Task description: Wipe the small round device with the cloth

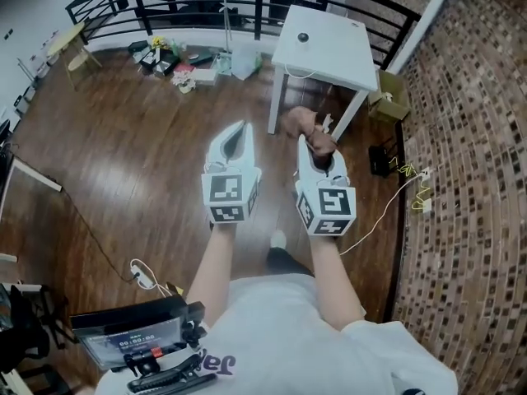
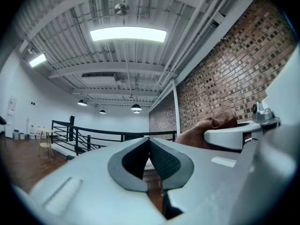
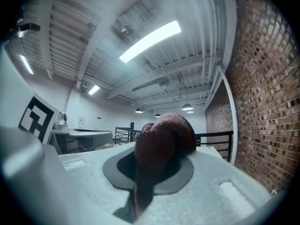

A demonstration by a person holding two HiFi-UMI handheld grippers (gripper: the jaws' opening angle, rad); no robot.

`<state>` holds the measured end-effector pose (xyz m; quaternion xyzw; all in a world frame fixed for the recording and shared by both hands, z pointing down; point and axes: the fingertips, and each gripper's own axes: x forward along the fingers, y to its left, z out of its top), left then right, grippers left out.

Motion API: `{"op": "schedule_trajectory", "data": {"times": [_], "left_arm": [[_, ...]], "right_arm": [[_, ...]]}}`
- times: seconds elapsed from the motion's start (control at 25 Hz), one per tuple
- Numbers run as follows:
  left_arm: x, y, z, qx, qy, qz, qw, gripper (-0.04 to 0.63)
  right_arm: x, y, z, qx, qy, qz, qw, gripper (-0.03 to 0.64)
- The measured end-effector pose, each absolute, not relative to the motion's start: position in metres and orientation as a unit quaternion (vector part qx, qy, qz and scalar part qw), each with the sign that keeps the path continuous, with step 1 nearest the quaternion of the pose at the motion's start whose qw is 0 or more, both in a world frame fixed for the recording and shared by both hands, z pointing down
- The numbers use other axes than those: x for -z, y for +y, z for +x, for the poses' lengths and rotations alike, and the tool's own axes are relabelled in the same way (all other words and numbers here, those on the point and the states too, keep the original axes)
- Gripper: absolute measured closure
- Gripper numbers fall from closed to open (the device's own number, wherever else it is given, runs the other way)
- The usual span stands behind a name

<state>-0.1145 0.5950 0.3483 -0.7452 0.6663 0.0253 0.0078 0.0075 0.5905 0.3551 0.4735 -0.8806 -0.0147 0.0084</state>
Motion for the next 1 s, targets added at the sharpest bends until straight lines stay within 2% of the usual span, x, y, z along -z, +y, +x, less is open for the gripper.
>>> {"op": "schedule_trajectory", "data": {"times": [0.24, 0.44, 0.6, 0.8, 1.0], "left_arm": [[-0.32, 0.462, -0.085, -0.028, 0.662, -0.748, 0.028, 0.591], [-0.329, 0.376, -0.071, -0.012, 0.65, -0.759, 0.026, 0.591], [-0.347, 0.312, -0.086, -0.008, 0.652, -0.758, -0.005, 0.591], [-0.373, 0.207, -0.104, 0.02, 0.623, -0.782, 0.016, 0.586], [-0.368, 0.099, -0.124, 0.014, 0.588, -0.809, 0.009, 0.586]], "right_arm": [[-0.315, 0.452, 0.037, 0.033, -0.878, 0.476, -0.021, 0.592], [-0.329, 0.358, 0.054, -0.001, -0.871, 0.49, -0.013, 0.592], [-0.354, 0.3, 0.039, -0.014, -0.876, 0.483, 0.009, 0.592], [-0.361, 0.215, -0.003, 0.013, -0.881, 0.472, 0.023, 0.592], [-0.354, 0.108, -0.037, 0.025, -0.871, 0.489, 0.031, 0.591]]}}
